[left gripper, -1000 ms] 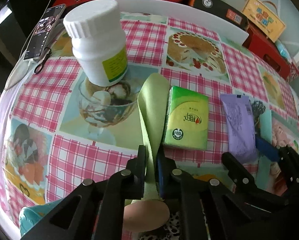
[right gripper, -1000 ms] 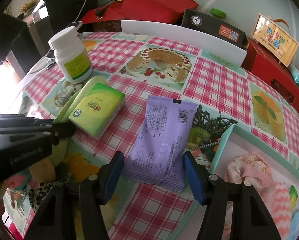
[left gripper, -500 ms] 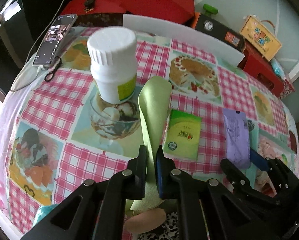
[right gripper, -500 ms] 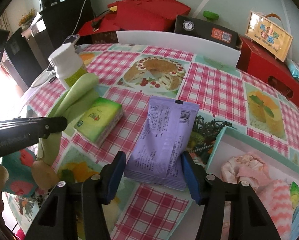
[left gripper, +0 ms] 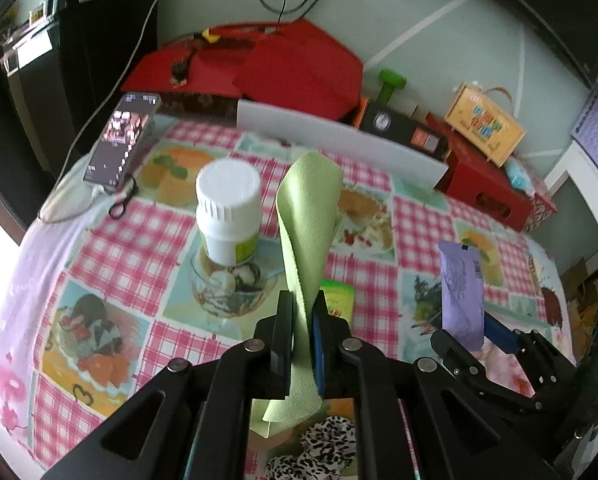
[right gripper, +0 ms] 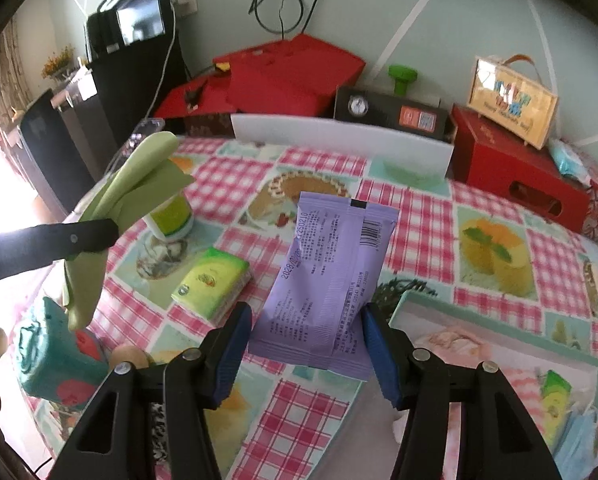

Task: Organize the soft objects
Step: 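Lift the green cloth and purple packet and carry both over the white tray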

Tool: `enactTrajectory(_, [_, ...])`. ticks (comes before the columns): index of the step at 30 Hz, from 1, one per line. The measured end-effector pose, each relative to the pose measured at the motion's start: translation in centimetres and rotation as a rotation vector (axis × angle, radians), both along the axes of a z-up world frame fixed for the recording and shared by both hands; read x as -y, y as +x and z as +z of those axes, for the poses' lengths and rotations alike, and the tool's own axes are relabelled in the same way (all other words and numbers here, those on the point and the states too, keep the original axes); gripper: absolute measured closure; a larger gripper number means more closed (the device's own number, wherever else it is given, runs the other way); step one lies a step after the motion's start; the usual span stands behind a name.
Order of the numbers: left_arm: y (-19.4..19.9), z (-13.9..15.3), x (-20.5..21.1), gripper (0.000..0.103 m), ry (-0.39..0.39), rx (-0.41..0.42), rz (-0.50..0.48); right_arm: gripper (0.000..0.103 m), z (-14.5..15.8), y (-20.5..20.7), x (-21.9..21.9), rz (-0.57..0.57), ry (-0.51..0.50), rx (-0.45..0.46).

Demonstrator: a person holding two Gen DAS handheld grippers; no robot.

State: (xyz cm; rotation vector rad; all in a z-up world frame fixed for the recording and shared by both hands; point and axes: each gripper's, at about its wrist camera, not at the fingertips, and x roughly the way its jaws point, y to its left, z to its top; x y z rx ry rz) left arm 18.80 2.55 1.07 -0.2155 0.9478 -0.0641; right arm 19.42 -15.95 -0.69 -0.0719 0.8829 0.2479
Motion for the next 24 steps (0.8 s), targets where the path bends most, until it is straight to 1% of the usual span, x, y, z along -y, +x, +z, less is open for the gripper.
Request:
enactTrajectory(6, [-1.0, 2.6, 0.5, 0.095, -0.007, 0.08, -0.021, 0.043, 2.6, -1.2, 0.4, -0.015, 0.008, 0.077])
enactTrajectory(12, [-1.9, 4.2, 1.6, 0.095, -0.007, 0.134, -0.061, 0.043, 4.8, -2.6, 1.3, -0.034, 0.016, 0.137])
enactTrajectory(20, [-2.4, 4.9, 3.9, 0.095, -0.01, 0.16, -0.127, 0.043, 6.3, -3.8, 3.2, -0.085, 0.006, 0.178])
enactTrajectory(24, [-2.5, 4.7, 5.8, 0.095, -0.009, 0.155, -0.171, 0.043, 6.8, -4.3, 5.3, -0.146, -0.009, 0.184])
